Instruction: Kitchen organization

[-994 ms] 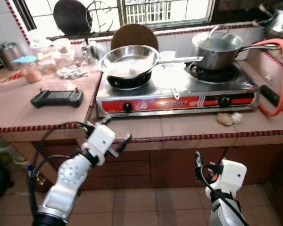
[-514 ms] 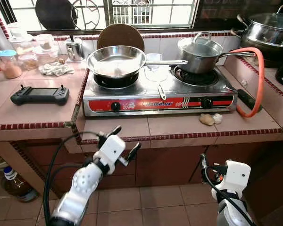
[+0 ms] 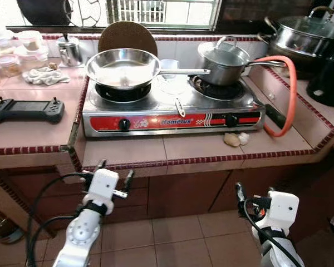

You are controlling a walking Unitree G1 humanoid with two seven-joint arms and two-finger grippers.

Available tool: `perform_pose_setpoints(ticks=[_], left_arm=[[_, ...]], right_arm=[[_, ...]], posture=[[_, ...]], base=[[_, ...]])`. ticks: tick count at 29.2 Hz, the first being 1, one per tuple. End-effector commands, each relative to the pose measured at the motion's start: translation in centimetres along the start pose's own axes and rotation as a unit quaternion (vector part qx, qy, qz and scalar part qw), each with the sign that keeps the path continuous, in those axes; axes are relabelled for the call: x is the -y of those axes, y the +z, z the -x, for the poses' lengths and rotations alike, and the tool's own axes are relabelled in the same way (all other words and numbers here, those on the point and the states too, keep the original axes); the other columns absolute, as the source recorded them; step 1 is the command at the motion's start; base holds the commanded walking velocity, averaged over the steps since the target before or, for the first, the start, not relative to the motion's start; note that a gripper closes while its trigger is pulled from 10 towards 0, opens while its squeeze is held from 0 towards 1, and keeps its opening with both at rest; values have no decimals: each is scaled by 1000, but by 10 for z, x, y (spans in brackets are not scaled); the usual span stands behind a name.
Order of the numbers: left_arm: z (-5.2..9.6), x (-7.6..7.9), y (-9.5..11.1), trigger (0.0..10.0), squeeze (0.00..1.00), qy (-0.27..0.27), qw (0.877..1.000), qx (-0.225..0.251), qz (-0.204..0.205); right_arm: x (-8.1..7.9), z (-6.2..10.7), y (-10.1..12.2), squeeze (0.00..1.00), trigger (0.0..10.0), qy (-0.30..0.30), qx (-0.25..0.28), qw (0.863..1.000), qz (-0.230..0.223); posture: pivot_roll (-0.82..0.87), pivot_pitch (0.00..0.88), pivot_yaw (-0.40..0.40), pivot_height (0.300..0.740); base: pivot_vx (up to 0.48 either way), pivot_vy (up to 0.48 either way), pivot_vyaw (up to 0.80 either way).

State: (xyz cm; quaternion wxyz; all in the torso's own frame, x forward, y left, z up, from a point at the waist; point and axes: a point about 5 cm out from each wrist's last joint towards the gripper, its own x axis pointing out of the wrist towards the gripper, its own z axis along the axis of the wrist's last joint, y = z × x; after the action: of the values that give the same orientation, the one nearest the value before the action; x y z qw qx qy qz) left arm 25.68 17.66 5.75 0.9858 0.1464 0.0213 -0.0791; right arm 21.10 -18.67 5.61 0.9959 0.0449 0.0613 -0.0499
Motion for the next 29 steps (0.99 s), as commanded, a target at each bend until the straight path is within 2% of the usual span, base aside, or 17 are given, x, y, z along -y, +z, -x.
perform_pose_setpoints(ticks=[1, 5, 6, 11, 13, 22, 29], left_arm=[[2, 4, 5, 10000, 0, -10, 1000, 14, 1], [9, 6, 4, 10000, 0, -19, 1000, 10, 2], [12, 0, 2, 10000, 0, 1, 1000, 4, 11], [19, -10, -3, 10000, 0, 33, 999, -15, 11], [21, -12, -4, 10000, 0, 39, 999, -14, 14], [21, -9, 0, 10000, 0, 22, 1000, -17, -1], [21, -13, 3, 10000, 0, 14, 1000, -21, -14]], right_arm=[[0, 2, 4, 0, 10000, 2, 5, 1000, -1], [-2, 4, 8, 0, 10000, 10, 9, 1000, 2], [-3, 5, 9, 0, 10000, 15, 9, 1000, 1], [-3, 9, 11, 0, 10000, 23, 2, 1000, -4], [-1, 9, 10, 0, 10000, 26, 0, 1000, 7], [-3, 6, 11, 0, 10000, 36, -9, 999, 1], [-4, 11, 9, 0, 10000, 32, -18, 999, -10]], posture=[[88, 0, -72, 740], [92, 0, -76, 740], [99, 0, -85, 740], [114, 0, -101, 740], [119, 0, -106, 740], [132, 0, -125, 740], [127, 0, -115, 740]], base=[[0, 0, 0], [0, 0, 0], [0, 0, 0], [0, 0, 0], [0, 0, 0], [0, 0, 0], [0, 0, 0]])
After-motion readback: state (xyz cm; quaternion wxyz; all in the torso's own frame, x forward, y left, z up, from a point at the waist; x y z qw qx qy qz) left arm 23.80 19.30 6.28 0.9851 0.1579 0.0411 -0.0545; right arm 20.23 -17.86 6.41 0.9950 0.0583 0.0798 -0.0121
